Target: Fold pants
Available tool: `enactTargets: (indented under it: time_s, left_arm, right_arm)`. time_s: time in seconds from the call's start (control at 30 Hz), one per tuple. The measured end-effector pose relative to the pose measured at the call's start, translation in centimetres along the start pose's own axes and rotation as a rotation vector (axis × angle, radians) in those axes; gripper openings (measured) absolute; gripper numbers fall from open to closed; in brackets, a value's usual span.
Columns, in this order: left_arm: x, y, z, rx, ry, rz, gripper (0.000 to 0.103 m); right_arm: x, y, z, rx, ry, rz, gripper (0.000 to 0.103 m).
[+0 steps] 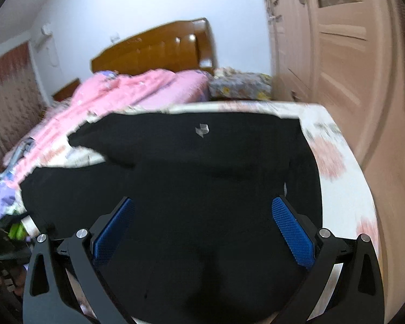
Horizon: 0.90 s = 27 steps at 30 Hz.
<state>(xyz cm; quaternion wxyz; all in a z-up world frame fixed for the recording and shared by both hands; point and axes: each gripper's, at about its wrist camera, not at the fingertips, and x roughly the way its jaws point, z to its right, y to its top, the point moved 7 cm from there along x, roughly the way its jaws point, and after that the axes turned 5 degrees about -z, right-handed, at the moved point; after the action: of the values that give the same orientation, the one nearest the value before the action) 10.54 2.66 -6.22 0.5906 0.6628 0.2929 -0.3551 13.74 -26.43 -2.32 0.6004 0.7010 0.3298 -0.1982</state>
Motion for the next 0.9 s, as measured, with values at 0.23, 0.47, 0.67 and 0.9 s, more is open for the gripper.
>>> enactTargets:
  time_s: [0.23,0.47,0.67,0.9]
  left_arm:
    - [3.6,9.8,-1.3,0.050,-0.109,-0.053,0.101]
    - [11.5,21.5,-3.6,0.011,-0.200,-0.094,0.101]
    - [17.9,26.3,-4.0,-0.101,-0.341,-0.176,0.101]
    - [21.4,29.2,-2.8,-0.214,-0.462,-0.211,0.092]
  right_arm:
    - [10.0,8.9,5.4,-0.060,0.018,-0.146,0.099]
    - [22.0,14.4,9.9,-0.114,0.081,-0.322,0.092]
    - [26.0,15.2,10.5,-0.220,0.137,-0.421,0.085]
    - [24.1,13.9,9.5,-0.382,0.150,-0.400,0.014]
